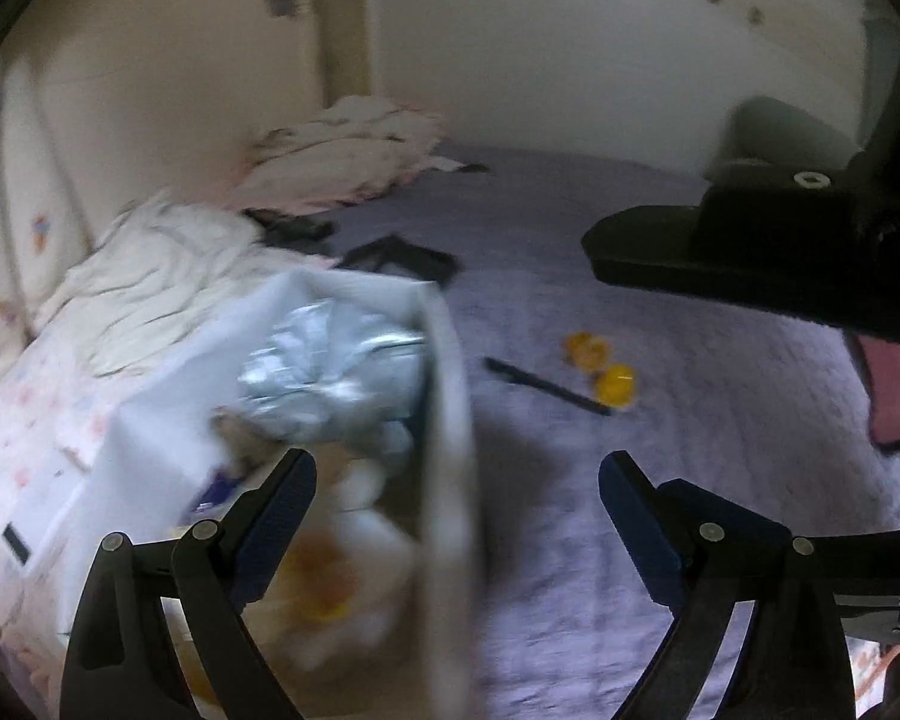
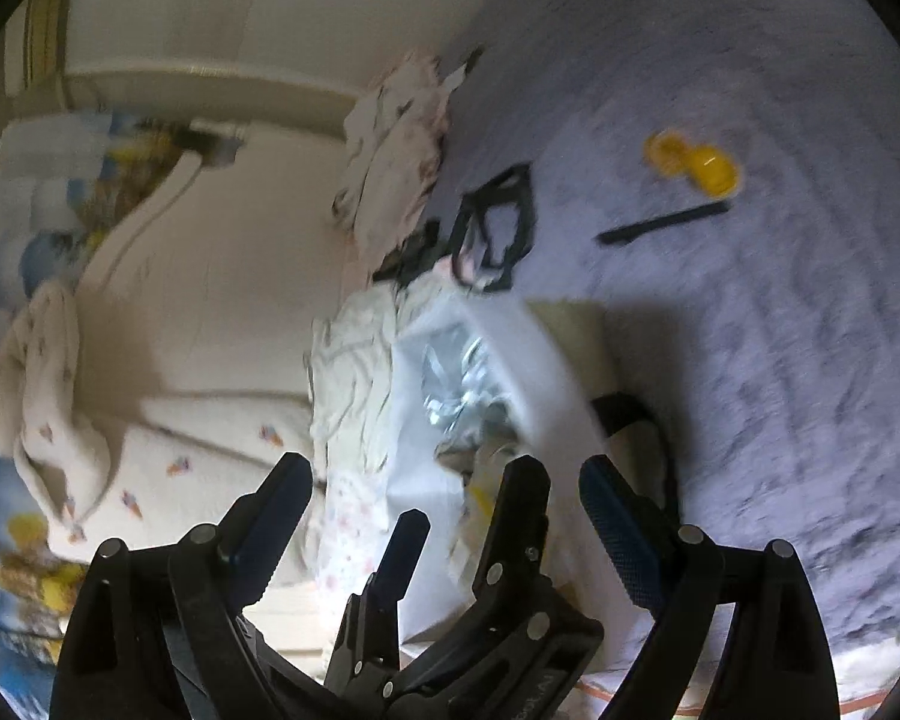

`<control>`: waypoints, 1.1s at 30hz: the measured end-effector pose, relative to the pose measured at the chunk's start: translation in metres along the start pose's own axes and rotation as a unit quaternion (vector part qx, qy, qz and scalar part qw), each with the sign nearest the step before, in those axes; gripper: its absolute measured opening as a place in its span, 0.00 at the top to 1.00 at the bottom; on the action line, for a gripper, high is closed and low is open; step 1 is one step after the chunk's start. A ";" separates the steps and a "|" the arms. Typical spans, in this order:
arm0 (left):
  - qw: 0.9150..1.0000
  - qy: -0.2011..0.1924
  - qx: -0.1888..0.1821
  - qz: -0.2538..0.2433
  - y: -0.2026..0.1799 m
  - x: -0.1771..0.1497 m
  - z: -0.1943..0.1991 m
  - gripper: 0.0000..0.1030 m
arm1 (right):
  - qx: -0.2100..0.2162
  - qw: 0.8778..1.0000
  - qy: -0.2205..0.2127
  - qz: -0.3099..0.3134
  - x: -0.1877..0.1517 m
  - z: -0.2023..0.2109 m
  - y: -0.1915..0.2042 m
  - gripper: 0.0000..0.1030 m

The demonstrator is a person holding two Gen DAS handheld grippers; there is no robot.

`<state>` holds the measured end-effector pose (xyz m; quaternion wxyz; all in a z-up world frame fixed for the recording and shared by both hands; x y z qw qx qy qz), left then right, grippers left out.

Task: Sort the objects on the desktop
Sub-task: 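Move both grippers back toward the yellow cups and black pen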

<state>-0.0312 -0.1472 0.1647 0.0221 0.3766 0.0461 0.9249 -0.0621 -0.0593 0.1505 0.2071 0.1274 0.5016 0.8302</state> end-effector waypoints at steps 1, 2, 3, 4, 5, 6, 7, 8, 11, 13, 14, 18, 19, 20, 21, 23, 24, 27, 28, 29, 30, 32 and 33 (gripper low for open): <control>1.000 0.001 -0.010 -0.006 -0.010 0.003 -0.003 0.08 | 0.001 1.000 -0.010 -0.007 0.006 0.009 -0.005 0.11; 1.000 0.002 -0.015 -0.009 -0.016 0.004 -0.005 0.08 | -0.001 1.000 -0.024 -0.014 0.012 0.018 -0.010 0.11; 1.000 0.005 -0.023 -0.012 -0.027 0.009 -0.011 0.08 | -0.004 0.999 -0.037 -0.018 0.016 0.027 -0.014 0.11; 1.000 0.007 -0.029 -0.009 -0.033 0.013 -0.015 0.08 | -0.008 0.999 -0.049 -0.020 0.021 0.035 -0.018 0.11; 0.999 0.006 -0.036 -0.006 -0.037 0.016 -0.018 0.08 | -0.017 0.998 -0.065 -0.021 0.026 0.045 -0.023 0.11; 0.999 0.003 -0.051 0.000 -0.045 0.023 -0.024 0.08 | -0.033 0.996 -0.077 -0.017 0.032 0.052 -0.027 0.11; 0.998 0.001 -0.057 0.003 -0.049 0.026 -0.028 0.08 | -0.056 0.994 -0.089 -0.010 0.037 0.057 -0.030 0.11; 0.998 0.001 -0.063 0.002 -0.055 0.030 -0.032 0.08 | -0.081 0.992 -0.101 -0.002 0.042 0.061 -0.032 0.11; 0.997 0.002 -0.064 -0.032 -0.077 0.041 -0.047 0.08 | -0.128 0.984 -0.127 0.006 0.059 0.069 -0.048 0.11; 0.997 0.000 -0.060 -0.055 -0.091 0.046 -0.055 0.08 | -0.120 0.984 -0.129 -0.021 0.068 0.073 -0.062 0.11; 0.996 -0.003 -0.062 -0.062 -0.096 0.047 -0.057 0.08 | -0.112 0.984 -0.133 -0.035 0.071 0.075 -0.068 0.11; 0.996 0.003 -0.079 -0.050 -0.107 0.051 -0.082 0.07 | -0.102 0.980 -0.145 -0.089 0.076 0.076 -0.093 0.11; 0.995 0.006 -0.088 -0.044 -0.108 0.051 -0.088 0.06 | -0.102 0.978 -0.154 -0.100 0.076 0.077 -0.096 0.11; 0.995 0.009 -0.094 -0.037 -0.109 0.051 -0.093 0.06 | -0.102 0.976 -0.161 -0.108 0.079 0.079 -0.099 0.11; 0.995 0.015 -0.093 -0.029 -0.111 0.051 -0.100 0.06 | -0.102 0.975 -0.165 -0.109 0.080 0.080 -0.101 0.11; 0.996 0.029 -0.088 -0.020 -0.115 0.054 -0.118 0.07 | -0.107 0.975 -0.165 -0.105 0.084 0.080 -0.102 0.11; 0.995 0.034 -0.089 -0.017 -0.117 0.055 -0.122 0.07 | -0.105 0.974 -0.171 -0.103 0.087 0.081 -0.102 0.11; 0.994 0.041 -0.099 0.001 -0.120 0.066 -0.136 0.07 | -0.104 0.977 -0.168 -0.078 0.107 0.080 -0.094 0.13; 0.995 0.035 -0.093 -0.002 -0.121 0.071 -0.136 0.07 | -0.104 0.980 -0.166 -0.046 0.115 0.082 -0.083 0.15; 0.996 0.024 -0.081 -0.007 -0.120 0.074 -0.134 0.07 | -0.113 0.979 -0.170 0.009 0.119 0.086 -0.070 0.16; 0.998 0.010 -0.057 -0.012 -0.119 0.076 -0.132 0.07 | -0.134 0.973 -0.176 0.061 0.118 0.090 -0.058 0.15; 1.000 0.012 0.007 -0.018 -0.114 0.080 -0.136 0.06 | -0.169 0.954 -0.195 0.154 0.121 0.095 -0.042 0.15; 1.000 0.016 0.015 -0.014 -0.109 0.079 -0.138 0.06 | -0.181 0.948 -0.195 0.176 0.126 0.093 -0.038 0.15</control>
Point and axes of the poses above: each gripper's, at about its wrist camera, not at the fingertips, and z roughly against the way its jaws point, y to its left, x to its top, the point moved 1 cm from there along -z, roughly the way its jaws point, and after that the axes turned 8 degrees about -z, right-handed, at the moved point
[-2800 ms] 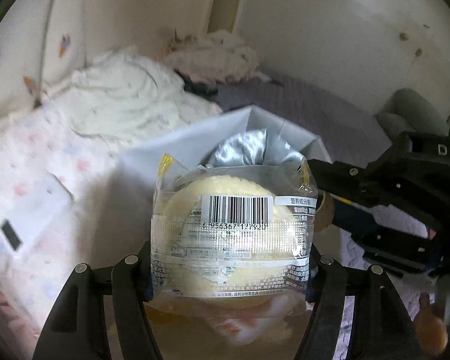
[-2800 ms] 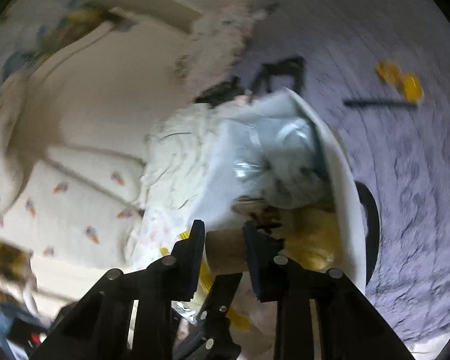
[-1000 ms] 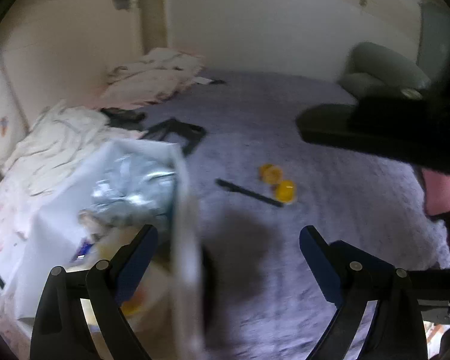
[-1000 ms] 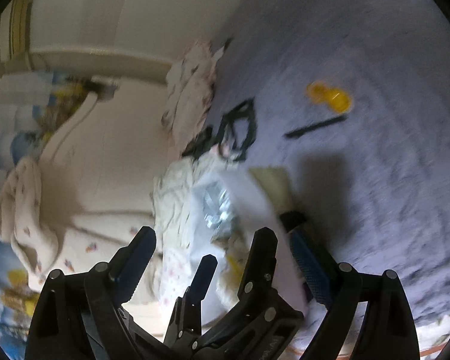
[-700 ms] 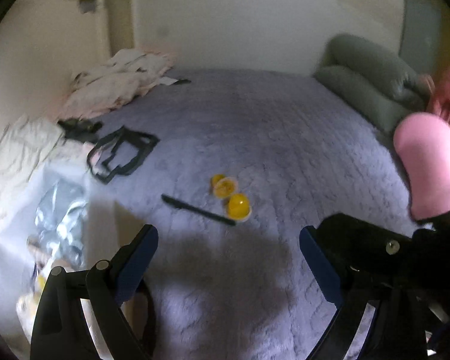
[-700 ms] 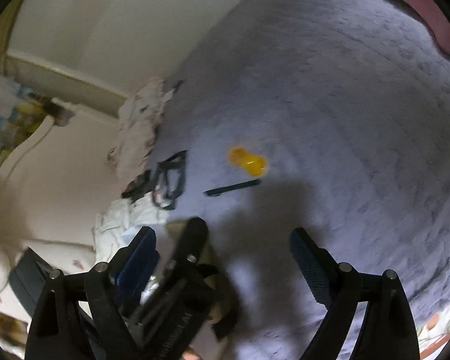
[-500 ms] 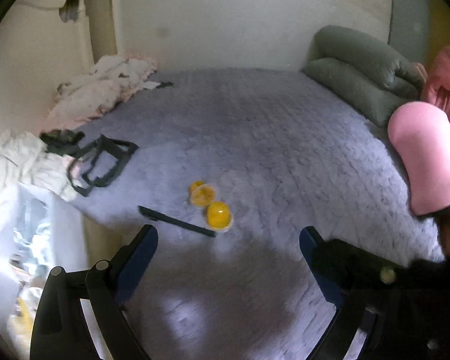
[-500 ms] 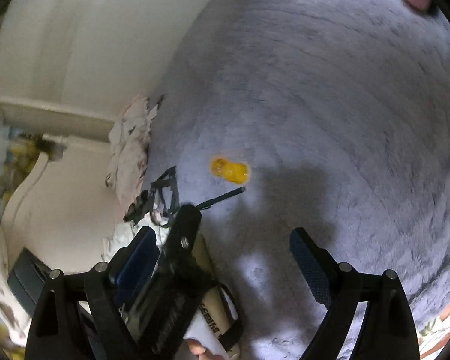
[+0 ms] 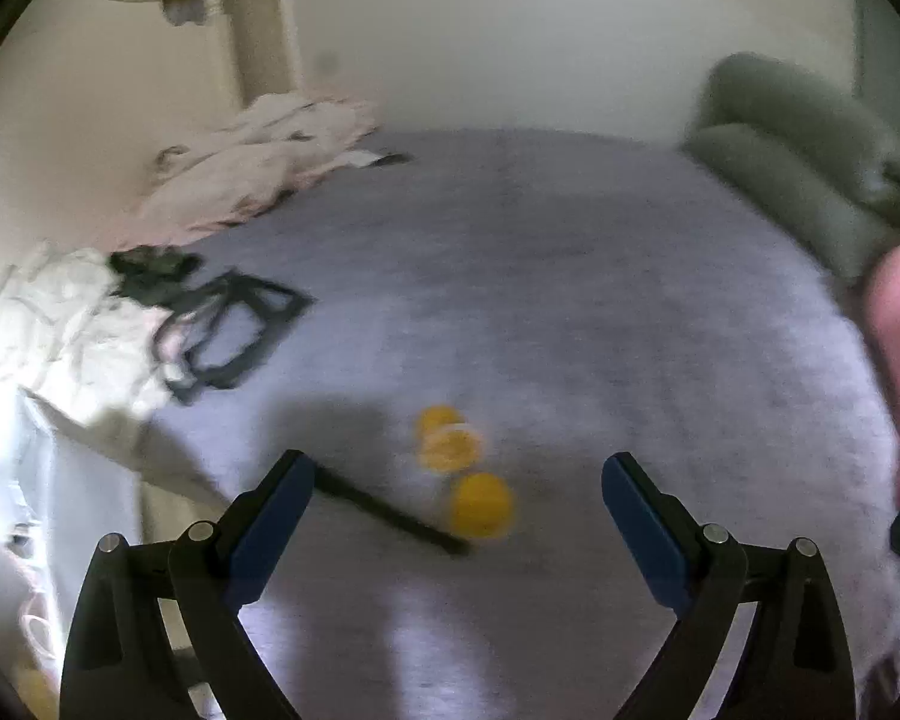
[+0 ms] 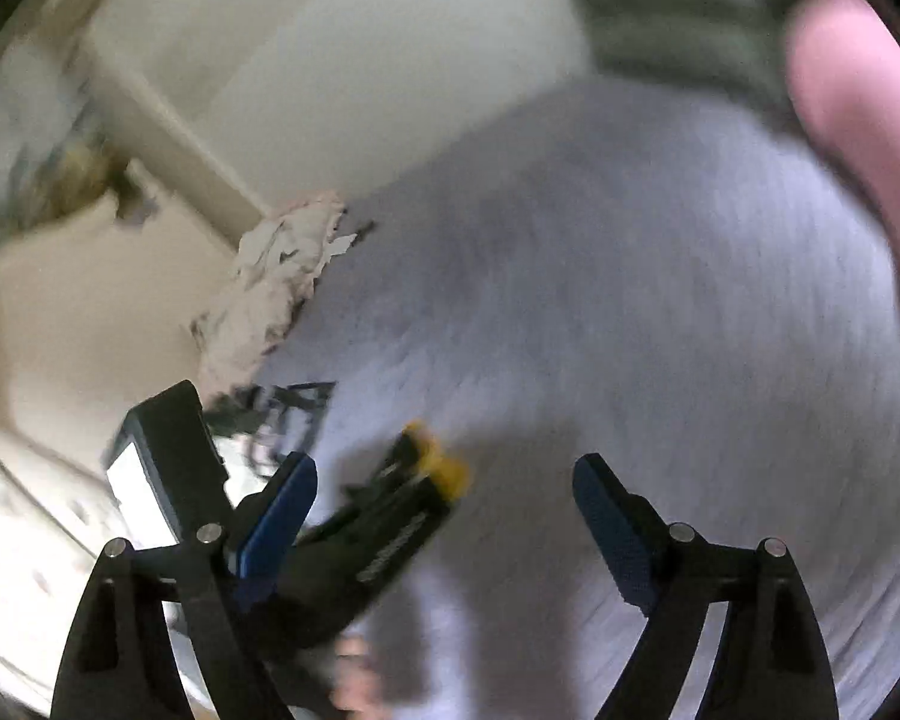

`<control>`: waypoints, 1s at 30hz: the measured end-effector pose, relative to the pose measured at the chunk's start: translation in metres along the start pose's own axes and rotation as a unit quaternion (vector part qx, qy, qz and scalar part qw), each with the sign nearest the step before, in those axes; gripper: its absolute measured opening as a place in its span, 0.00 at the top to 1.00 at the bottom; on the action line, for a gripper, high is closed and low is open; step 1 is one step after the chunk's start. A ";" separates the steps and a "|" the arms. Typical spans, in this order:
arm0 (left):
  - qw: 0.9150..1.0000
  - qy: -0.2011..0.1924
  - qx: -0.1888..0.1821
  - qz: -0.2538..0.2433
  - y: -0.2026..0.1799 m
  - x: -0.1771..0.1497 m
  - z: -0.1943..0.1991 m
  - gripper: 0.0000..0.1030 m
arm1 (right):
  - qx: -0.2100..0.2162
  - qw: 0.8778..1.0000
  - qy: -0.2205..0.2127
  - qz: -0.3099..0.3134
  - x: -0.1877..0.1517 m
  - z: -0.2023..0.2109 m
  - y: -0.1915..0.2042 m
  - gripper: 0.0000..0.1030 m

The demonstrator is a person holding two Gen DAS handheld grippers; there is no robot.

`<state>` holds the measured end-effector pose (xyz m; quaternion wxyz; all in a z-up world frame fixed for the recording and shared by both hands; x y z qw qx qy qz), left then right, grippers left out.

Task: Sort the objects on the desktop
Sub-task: 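Move both grippers back toward the yellow cups and black pen, then grasp the black pen with the left gripper while the right grasps a yellow cup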

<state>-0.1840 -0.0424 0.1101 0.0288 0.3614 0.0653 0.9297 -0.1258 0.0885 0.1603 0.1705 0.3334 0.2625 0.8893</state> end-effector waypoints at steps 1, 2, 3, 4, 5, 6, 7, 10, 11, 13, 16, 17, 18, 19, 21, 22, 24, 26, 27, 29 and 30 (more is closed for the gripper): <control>1.000 -0.006 -0.018 0.011 0.008 -0.005 -0.002 0.06 | 0.002 1.000 0.010 0.008 0.006 -0.009 0.001 0.15; 0.999 -0.014 -0.041 0.019 0.015 -0.011 -0.004 0.06 | 0.012 1.000 0.025 0.005 0.010 -0.019 0.002 0.15; 0.998 -0.015 -0.064 0.020 0.020 -0.013 -0.011 0.06 | 0.022 0.999 0.040 0.000 0.013 -0.032 0.003 0.15; 0.996 0.004 -0.085 0.005 0.024 -0.013 -0.022 0.06 | 0.026 0.999 0.046 0.003 0.014 -0.042 0.007 0.18; 0.996 0.016 -0.092 0.001 0.028 -0.013 -0.029 0.06 | 0.024 0.999 0.045 0.014 0.014 -0.054 0.014 0.26; 0.995 0.025 -0.096 0.009 0.035 -0.015 -0.037 0.06 | 0.020 0.999 0.044 0.020 0.013 -0.062 0.019 0.30; 0.994 0.033 -0.100 0.018 0.042 -0.017 -0.046 0.06 | 0.016 0.998 0.049 0.024 0.013 -0.078 0.025 0.35; 0.992 0.061 -0.109 0.030 0.055 -0.023 -0.069 0.06 | 0.028 0.997 0.073 0.023 0.010 -0.114 0.029 0.44; 0.991 0.064 -0.112 0.039 0.059 -0.025 -0.074 0.06 | 0.027 0.997 0.075 0.024 0.010 -0.126 0.031 0.48; 0.988 0.065 -0.127 0.067 0.071 -0.028 -0.082 0.07 | 0.011 0.996 0.076 0.037 0.003 -0.148 0.027 0.52; 0.981 0.084 -0.147 0.094 0.081 -0.035 -0.101 0.18 | 0.022 0.995 0.098 0.013 -0.012 -0.177 0.006 0.66; 0.979 0.089 -0.156 0.102 0.083 -0.037 -0.106 0.19 | 0.032 0.992 0.121 -0.009 -0.014 -0.186 -0.001 0.72; 0.974 0.097 -0.167 0.116 0.086 -0.041 -0.113 0.21 | 0.061 0.988 0.143 -0.024 -0.017 -0.192 -0.007 0.72; 0.971 0.107 -0.171 0.132 0.090 -0.044 -0.120 0.22 | 0.066 0.986 0.148 -0.025 -0.018 -0.197 -0.009 0.73; 0.968 0.099 -0.176 0.149 0.095 -0.045 -0.120 0.22 | 0.027 0.989 0.145 -0.008 -0.021 -0.202 -0.011 0.72; 0.968 0.094 -0.172 0.155 0.098 -0.045 -0.118 0.21 | 0.035 0.989 0.146 -0.009 -0.022 -0.204 -0.012 0.72; 0.967 0.091 -0.170 0.167 0.102 -0.044 -0.118 0.22 | 0.052 0.985 0.161 -0.019 -0.023 -0.207 -0.013 0.72; 0.961 0.099 -0.172 0.192 0.107 -0.045 -0.123 0.22 | 0.043 0.988 0.149 0.006 -0.022 -0.204 -0.010 0.71; 0.959 0.101 -0.170 0.205 0.109 -0.046 -0.125 0.22 | 0.035 0.990 0.138 0.018 -0.022 -0.202 -0.009 0.70; 0.955 0.108 -0.157 0.227 0.109 -0.044 -0.125 0.22 | 0.031 0.990 0.131 0.049 -0.024 -0.199 -0.004 0.70; 0.954 0.115 -0.152 0.232 0.109 -0.042 -0.127 0.22 | 0.033 0.988 0.132 0.069 -0.026 -0.199 -0.001 0.70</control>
Point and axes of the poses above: each gripper's, at about its wrist camera, not at the fingertips, and z roughly against the way its jaws point, y to its left, x to its top, the point moved 1 cm from there along -z, roughly the way its jaws point, and after that the axes turned 8 degrees about -z, right-handed, at the moved point
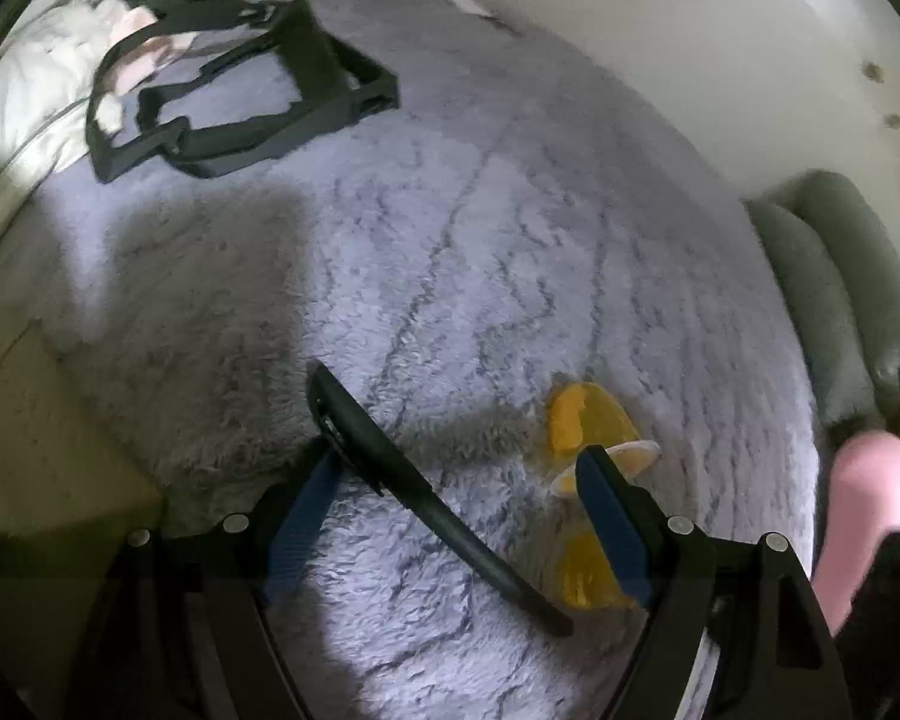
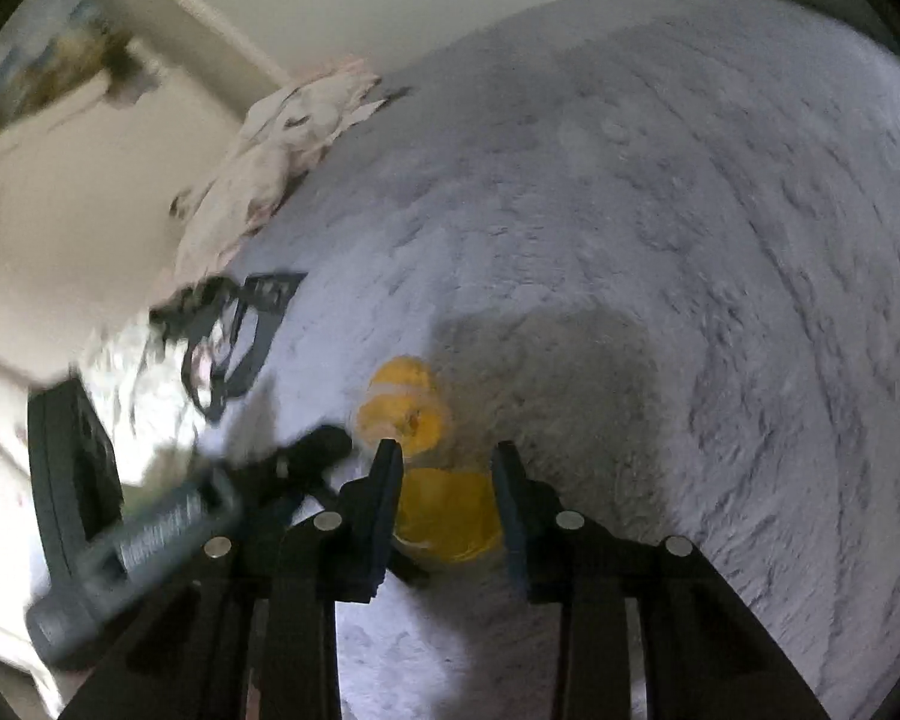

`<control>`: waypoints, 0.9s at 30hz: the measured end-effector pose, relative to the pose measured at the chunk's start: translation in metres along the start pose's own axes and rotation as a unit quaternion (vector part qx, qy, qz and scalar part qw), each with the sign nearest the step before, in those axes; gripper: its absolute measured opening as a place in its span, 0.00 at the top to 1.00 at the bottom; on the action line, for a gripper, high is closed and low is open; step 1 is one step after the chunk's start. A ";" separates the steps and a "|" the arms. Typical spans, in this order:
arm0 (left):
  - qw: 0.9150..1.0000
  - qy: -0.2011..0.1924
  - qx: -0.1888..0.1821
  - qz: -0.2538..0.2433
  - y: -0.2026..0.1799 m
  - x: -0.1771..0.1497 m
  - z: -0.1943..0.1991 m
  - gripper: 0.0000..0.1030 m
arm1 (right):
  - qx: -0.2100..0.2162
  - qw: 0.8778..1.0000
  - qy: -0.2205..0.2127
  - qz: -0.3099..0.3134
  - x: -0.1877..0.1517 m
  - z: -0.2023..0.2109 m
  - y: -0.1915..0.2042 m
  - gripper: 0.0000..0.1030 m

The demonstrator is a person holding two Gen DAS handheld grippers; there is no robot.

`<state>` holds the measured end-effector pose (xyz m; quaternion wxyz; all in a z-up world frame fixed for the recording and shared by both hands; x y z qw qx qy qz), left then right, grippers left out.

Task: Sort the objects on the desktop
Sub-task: 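Grasp the black pen with the left gripper while the right grasps a yellow cup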

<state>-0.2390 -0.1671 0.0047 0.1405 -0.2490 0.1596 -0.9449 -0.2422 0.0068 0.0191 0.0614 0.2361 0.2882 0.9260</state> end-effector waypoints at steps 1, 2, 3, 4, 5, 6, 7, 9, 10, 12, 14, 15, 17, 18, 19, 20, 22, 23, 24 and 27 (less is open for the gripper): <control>1.000 0.007 0.009 0.013 0.000 0.002 -0.001 0.22 | -0.004 1.000 -0.002 0.017 -0.002 0.000 0.004 0.70; 1.000 0.014 0.017 0.021 -0.001 0.004 -0.003 0.22 | -0.015 0.999 -0.007 0.035 -0.004 0.001 0.009 0.69; 0.999 0.025 0.028 0.023 -0.003 0.005 -0.005 0.22 | -0.030 0.998 -0.013 0.059 -0.007 0.000 0.015 0.66; 0.998 0.037 0.046 0.019 -0.008 0.006 -0.008 0.21 | -0.039 0.996 -0.016 0.076 -0.010 -0.001 0.018 0.62; 0.997 0.042 0.064 0.014 -0.012 0.006 -0.009 0.21 | -0.048 0.994 -0.020 0.094 -0.013 -0.004 0.022 0.56; 0.995 0.048 0.089 0.011 -0.017 0.003 -0.009 0.21 | -0.057 0.992 -0.015 0.109 -0.017 -0.008 0.024 0.54; 0.993 0.049 0.103 0.009 -0.019 -0.001 -0.008 0.21 | -0.071 0.990 0.001 0.118 -0.019 -0.017 0.025 0.54; 0.991 0.041 0.127 0.004 -0.022 -0.012 -0.003 0.21 | -0.090 0.988 0.009 0.124 -0.024 -0.029 0.021 0.55; 0.989 0.035 0.140 -0.003 -0.023 -0.018 -0.001 0.21 | -0.093 0.988 0.002 0.125 -0.025 -0.030 0.021 0.60; 0.990 0.030 0.140 -0.010 -0.024 -0.023 0.001 0.15 | -0.082 0.992 0.003 0.100 -0.020 -0.029 0.016 0.60; 0.993 0.038 0.109 -0.003 -0.020 -0.020 -0.001 0.05 | -0.065 0.996 0.008 0.063 -0.017 -0.025 0.009 0.60; 0.994 0.041 0.102 0.003 -0.018 -0.019 -0.002 0.05 | -0.053 0.998 0.014 0.043 -0.014 -0.023 0.005 0.60; 0.995 0.038 0.096 0.015 -0.014 -0.019 0.000 0.05 | -0.032 0.999 0.025 0.009 -0.010 -0.017 -0.004 0.61; 0.995 0.035 0.094 0.020 -0.014 -0.020 0.001 0.04 | -0.019 0.999 0.028 -0.012 -0.007 -0.012 -0.008 0.61; 0.995 0.031 0.096 0.021 -0.014 -0.021 0.001 0.06 | -0.015 0.999 0.026 -0.025 -0.005 -0.007 -0.011 0.61; 0.994 0.027 0.104 0.013 -0.015 -0.023 0.002 0.09 | -0.015 0.999 0.021 -0.032 -0.002 -0.001 -0.012 0.61; 0.985 0.017 0.170 -0.014 -0.021 -0.028 0.008 0.74 | -0.022 0.999 -0.002 -0.043 0.003 0.016 -0.016 0.61; 0.986 0.008 0.166 -0.018 -0.023 -0.029 0.013 0.80 | -0.021 0.999 -0.008 -0.046 0.005 0.021 -0.017 0.61; 0.988 0.006 0.153 -0.015 -0.022 -0.031 0.015 0.89 | -0.015 0.998 -0.014 -0.052 0.008 0.028 -0.019 0.61; 0.993 0.015 0.119 -0.011 -0.016 -0.033 0.018 0.89 | 0.004 0.997 -0.024 -0.068 0.012 0.044 -0.022 0.61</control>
Point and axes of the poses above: each gripper's, at about its wrist camera, not at the fingertips, and z roughly against the way its jaws point, y to its left, x to its top, the point moved 1 cm from there along -z, roughly the way its jaws point, and after that the axes turned 8 degrees about -z, right-handed, at the moved point
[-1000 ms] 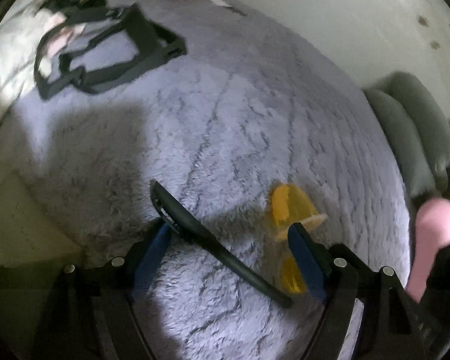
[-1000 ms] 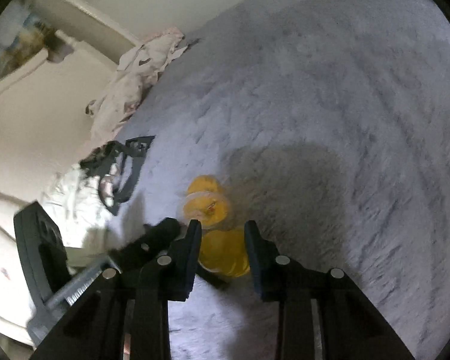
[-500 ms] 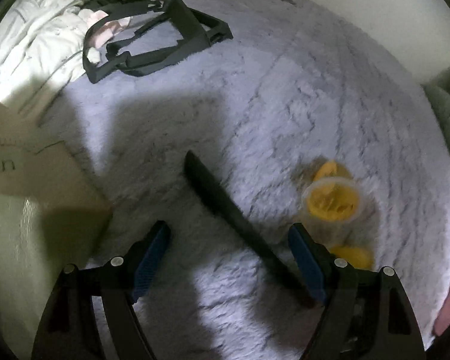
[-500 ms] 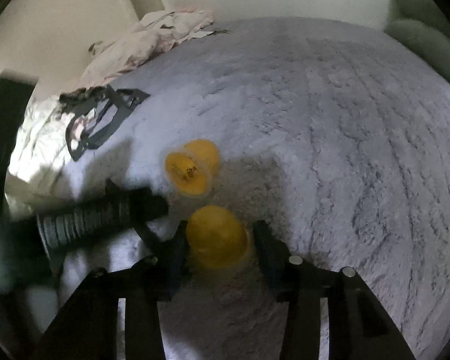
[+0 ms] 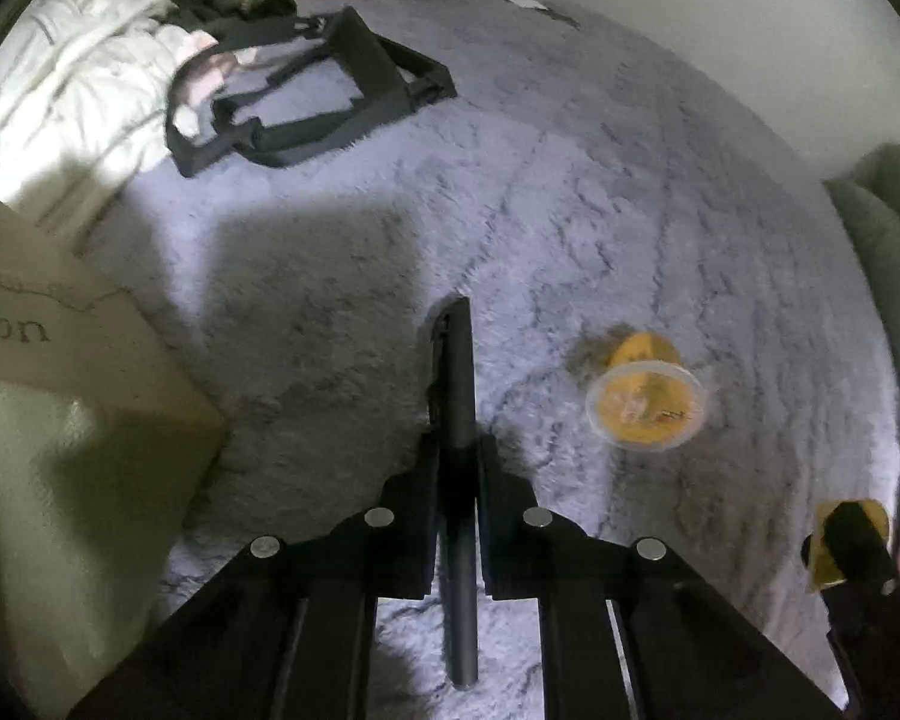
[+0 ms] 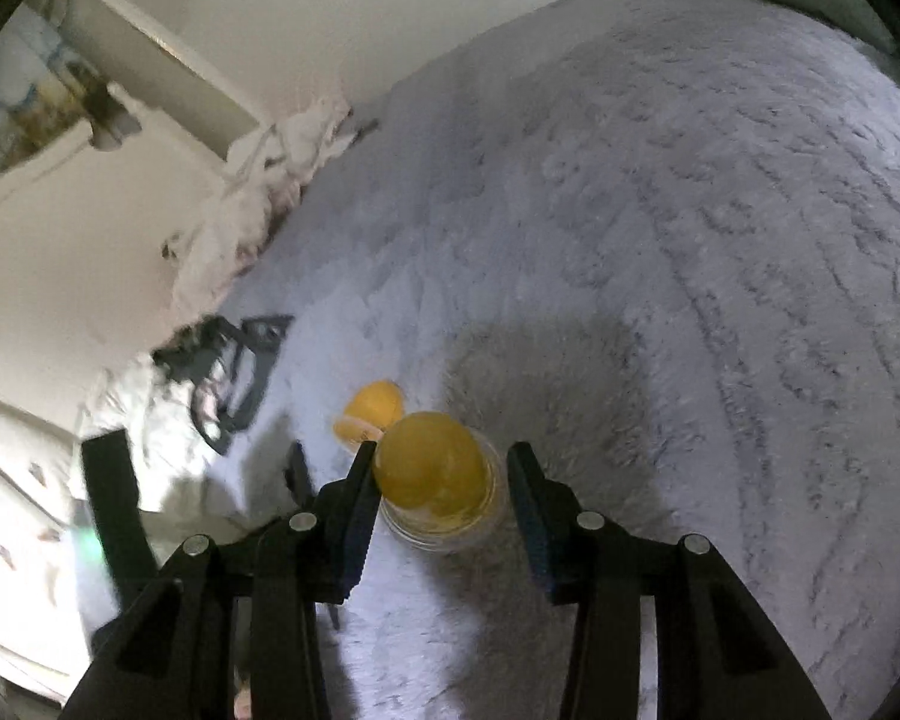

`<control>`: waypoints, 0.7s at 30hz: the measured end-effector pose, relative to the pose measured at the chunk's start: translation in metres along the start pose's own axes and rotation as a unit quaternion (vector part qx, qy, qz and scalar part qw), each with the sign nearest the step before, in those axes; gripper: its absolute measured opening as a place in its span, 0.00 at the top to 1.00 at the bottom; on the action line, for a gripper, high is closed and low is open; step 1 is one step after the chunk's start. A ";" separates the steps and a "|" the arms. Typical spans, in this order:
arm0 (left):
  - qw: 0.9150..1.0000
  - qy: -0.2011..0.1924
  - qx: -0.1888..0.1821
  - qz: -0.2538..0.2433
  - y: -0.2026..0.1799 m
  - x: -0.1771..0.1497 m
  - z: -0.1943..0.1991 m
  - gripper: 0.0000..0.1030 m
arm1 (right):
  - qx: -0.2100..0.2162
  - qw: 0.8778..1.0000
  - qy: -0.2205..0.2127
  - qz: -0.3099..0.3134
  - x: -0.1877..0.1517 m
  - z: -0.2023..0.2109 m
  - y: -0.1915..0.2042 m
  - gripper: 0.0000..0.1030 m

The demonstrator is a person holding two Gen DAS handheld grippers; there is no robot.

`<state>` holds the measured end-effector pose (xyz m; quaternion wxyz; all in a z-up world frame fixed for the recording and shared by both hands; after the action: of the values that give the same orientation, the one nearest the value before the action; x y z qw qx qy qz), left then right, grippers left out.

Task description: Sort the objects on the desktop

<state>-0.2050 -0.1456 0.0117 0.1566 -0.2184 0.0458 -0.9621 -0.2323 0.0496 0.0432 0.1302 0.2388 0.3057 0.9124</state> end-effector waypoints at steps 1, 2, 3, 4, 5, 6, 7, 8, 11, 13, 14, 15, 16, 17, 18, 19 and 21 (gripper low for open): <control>1.000 0.002 -0.002 0.000 0.001 0.000 0.001 0.89 | 0.004 1.000 -0.005 -0.002 0.002 0.005 0.001 0.61; 1.000 0.002 -0.005 0.000 0.000 -0.002 0.002 0.89 | 0.006 1.000 -0.010 -0.004 0.003 0.011 0.000 0.61; 1.000 0.003 -0.008 -0.004 0.001 -0.003 0.004 0.89 | 0.009 1.000 -0.015 -0.005 0.004 0.015 0.002 0.61; 1.000 0.001 -0.012 -0.007 0.001 -0.004 0.008 0.89 | 0.013 1.000 -0.016 -0.004 0.005 0.015 0.006 0.61; 1.000 -0.003 -0.014 -0.010 0.001 0.000 0.012 0.89 | 0.019 1.000 -0.017 -0.003 0.005 0.018 0.008 0.61; 1.000 -0.007 -0.016 -0.015 0.000 -0.001 0.017 0.89 | 0.030 0.999 -0.017 -0.003 0.004 0.020 0.011 0.61; 0.999 -0.016 -0.019 -0.025 -0.003 -0.003 0.026 0.89 | 0.038 0.999 -0.015 -0.002 0.004 0.022 0.014 0.61; 0.999 -0.020 -0.019 -0.029 -0.015 0.003 0.029 0.89 | 0.045 0.999 -0.013 0.000 0.004 0.023 0.018 0.61; 0.998 -0.029 -0.031 -0.046 -0.018 0.004 0.041 0.89 | 0.070 0.997 -0.008 0.011 0.002 0.029 0.029 0.61; 0.997 -0.034 -0.037 -0.055 -0.023 -0.002 0.055 0.89 | 0.079 0.997 -0.007 0.021 -0.001 0.035 0.037 0.61; 0.997 -0.039 -0.039 -0.056 -0.021 -0.005 0.064 0.89 | 0.085 0.996 -0.007 0.025 -0.001 0.037 0.041 0.61; 0.996 -0.050 -0.040 -0.058 -0.024 -0.005 0.073 0.89 | 0.092 0.995 -0.007 0.026 -0.002 0.039 0.044 0.61; 0.995 -0.064 -0.039 -0.061 -0.030 -0.002 0.079 0.89 | 0.102 0.994 -0.007 0.027 -0.002 0.043 0.047 0.61; 0.994 -0.084 -0.037 -0.064 -0.032 -0.003 0.093 0.89 | 0.110 0.994 -0.009 0.027 -0.002 0.045 0.049 0.61; 0.993 -0.094 -0.036 -0.064 -0.035 0.001 0.098 0.89 | 0.119 0.992 -0.011 0.028 -0.002 0.050 0.050 0.61; 0.991 -0.112 -0.037 -0.064 -0.034 -0.002 0.114 0.89 | 0.125 0.992 -0.013 0.029 -0.003 0.053 0.052 0.61; 0.987 -0.139 -0.038 -0.066 -0.036 -0.002 0.132 0.89 | 0.142 0.989 -0.015 0.029 -0.004 0.060 0.055 0.61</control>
<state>-0.1559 -0.1141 0.1357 0.0897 -0.3582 0.0454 -0.9282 -0.2028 0.0346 0.1175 0.0731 0.2774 0.4230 0.8595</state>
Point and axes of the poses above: each gripper's, at about its wrist camera, not at the fingertips, and z roughly against the way its jaws point, y to its left, x to its top, the point moved 1 cm from there along -z, roughly the way its jaws point, and after that the axes turned 8 degrees about -z, right-handed, at the moved point
